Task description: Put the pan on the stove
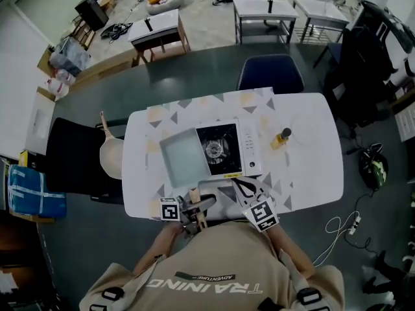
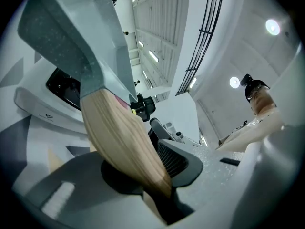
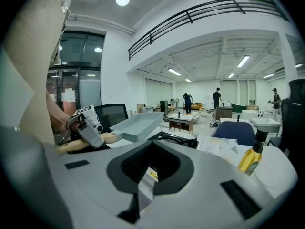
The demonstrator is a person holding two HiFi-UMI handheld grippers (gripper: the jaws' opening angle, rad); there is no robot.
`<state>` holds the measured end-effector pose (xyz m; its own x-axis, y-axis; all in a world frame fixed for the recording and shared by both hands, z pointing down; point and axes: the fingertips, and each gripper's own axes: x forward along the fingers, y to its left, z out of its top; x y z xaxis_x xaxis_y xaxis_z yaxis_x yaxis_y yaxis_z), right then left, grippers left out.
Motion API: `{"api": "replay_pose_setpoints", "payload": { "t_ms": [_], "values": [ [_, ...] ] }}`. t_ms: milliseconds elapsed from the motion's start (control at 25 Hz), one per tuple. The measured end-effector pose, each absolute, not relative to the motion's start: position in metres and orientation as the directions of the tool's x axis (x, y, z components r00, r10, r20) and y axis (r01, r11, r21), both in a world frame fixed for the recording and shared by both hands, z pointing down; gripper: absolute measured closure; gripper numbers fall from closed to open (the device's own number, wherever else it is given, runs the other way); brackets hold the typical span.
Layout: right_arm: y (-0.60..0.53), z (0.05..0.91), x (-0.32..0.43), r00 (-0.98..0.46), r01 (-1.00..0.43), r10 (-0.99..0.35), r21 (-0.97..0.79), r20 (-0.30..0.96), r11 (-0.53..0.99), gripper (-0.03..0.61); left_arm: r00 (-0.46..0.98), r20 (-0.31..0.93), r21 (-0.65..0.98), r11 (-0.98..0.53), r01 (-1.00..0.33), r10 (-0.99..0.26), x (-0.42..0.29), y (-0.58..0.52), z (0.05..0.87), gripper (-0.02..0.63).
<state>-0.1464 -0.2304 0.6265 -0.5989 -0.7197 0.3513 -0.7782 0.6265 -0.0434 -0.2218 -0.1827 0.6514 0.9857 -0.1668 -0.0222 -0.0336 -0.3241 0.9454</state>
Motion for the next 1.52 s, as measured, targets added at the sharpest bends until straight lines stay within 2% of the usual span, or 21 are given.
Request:
{"api": "replay_pose_setpoints", "payload": {
  "t_ms": [240,560,1000,1360,1520],
  "values": [
    [-0.221,0.627,-0.146,-0.523,-0.836,-0.767,-0.050,0.370,0.546,0.580,0.998,-0.031,0.948,-0.319,0.011,-0.056,-0.214,-0.195,0.654,0.525],
    [-0.217,0.631,-0.127,-0.455,-0.880,-0.805,-0.055,0.381,0.471,0.580,0.999,-0.029,0.953,-0.301,0.037,0.031,-0.194,-0.206,0.659,0.523],
    [-0.230,0.639,-0.094,-0.457,-0.884,-0.812,-0.079,0.363,0.462,0.580,0.995,0.009,0.963,-0.269,0.017,0.096,-0.168,-0.201,0.678,0.522],
    [-0.239,0.640,-0.080,-0.469,-0.876,-0.801,-0.083,0.372,0.475,0.580,0.995,0.011,0.973,-0.229,0.013,0.101,-0.155,-0.205,0.685,0.518],
    [-0.244,0.639,-0.078,-0.487,-0.866,-0.790,-0.092,0.372,0.491,0.580,0.992,0.031,0.963,-0.271,0.003,0.121,-0.156,-0.204,0.699,0.519]
  ]
}}
